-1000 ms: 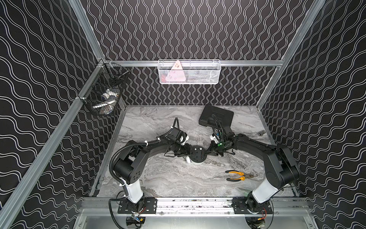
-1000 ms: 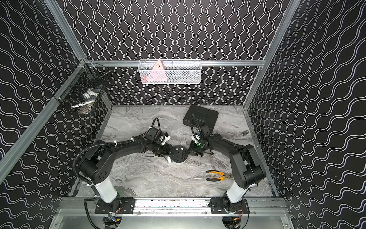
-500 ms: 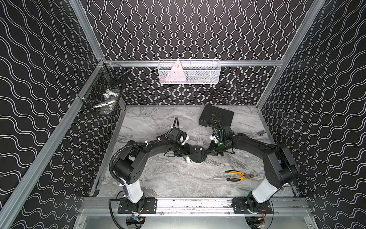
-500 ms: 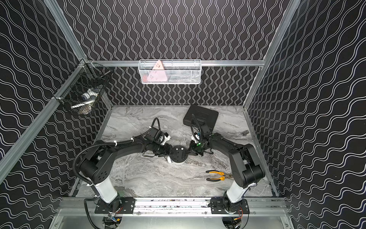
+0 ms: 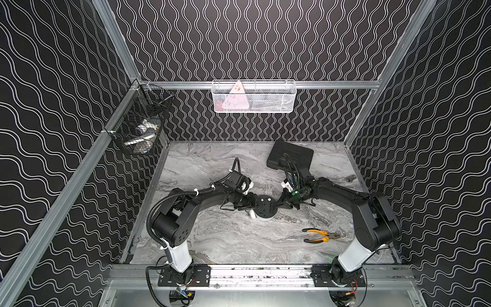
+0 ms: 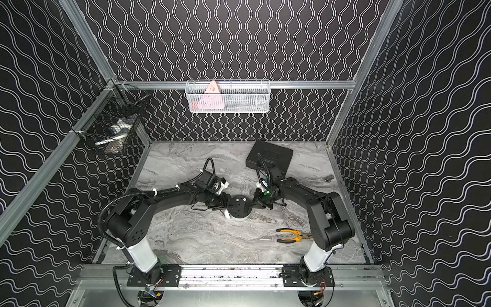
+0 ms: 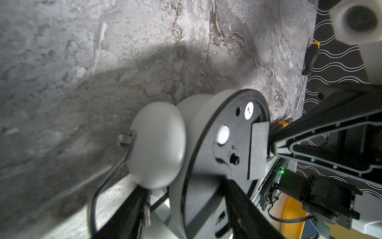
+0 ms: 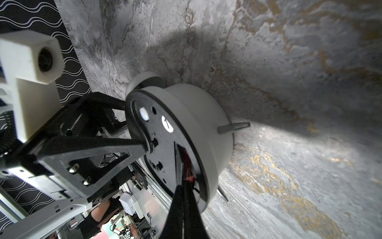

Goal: Insert the battery into the alarm
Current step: Install the cover on the alarm.

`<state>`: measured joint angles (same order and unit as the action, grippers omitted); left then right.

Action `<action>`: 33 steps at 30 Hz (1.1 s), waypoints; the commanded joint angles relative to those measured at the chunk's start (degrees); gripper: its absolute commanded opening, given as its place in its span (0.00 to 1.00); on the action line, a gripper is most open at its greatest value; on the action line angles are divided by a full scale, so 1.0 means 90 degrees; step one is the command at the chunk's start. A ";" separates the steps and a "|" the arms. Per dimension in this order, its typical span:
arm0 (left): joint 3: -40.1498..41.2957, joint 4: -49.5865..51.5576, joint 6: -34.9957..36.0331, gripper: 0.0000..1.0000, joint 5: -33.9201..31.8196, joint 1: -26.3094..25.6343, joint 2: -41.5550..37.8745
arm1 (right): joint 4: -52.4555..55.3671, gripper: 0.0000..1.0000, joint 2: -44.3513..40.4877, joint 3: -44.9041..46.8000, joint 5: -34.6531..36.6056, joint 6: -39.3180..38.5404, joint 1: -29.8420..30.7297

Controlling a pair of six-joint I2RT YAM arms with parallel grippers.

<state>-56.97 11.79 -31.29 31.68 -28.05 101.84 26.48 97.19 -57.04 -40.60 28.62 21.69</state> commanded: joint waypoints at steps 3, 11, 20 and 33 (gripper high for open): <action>0.0070 0.0759 0.0166 0.60 -0.0805 -0.0011 0.0072 | 0.0118 0.00 0.0094 -0.0059 -0.0003 -0.0153 0.0002; 0.0060 0.0751 0.0176 0.60 -0.0795 -0.0012 0.0084 | 0.0129 0.00 0.0210 -0.0137 0.0040 -0.0205 0.0002; 0.0052 0.0750 0.0176 0.60 -0.0787 -0.0010 0.0097 | 0.0056 0.00 0.0268 -0.0154 -0.0001 -0.0153 0.0009; 0.0050 0.0770 0.0183 0.60 -0.0795 -0.0014 0.0076 | 0.0027 0.04 0.0265 -0.0138 -0.0001 0.0031 0.0017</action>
<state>-56.99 11.81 -31.11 31.68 -28.05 101.84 27.09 99.55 -58.24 -41.65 27.83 21.63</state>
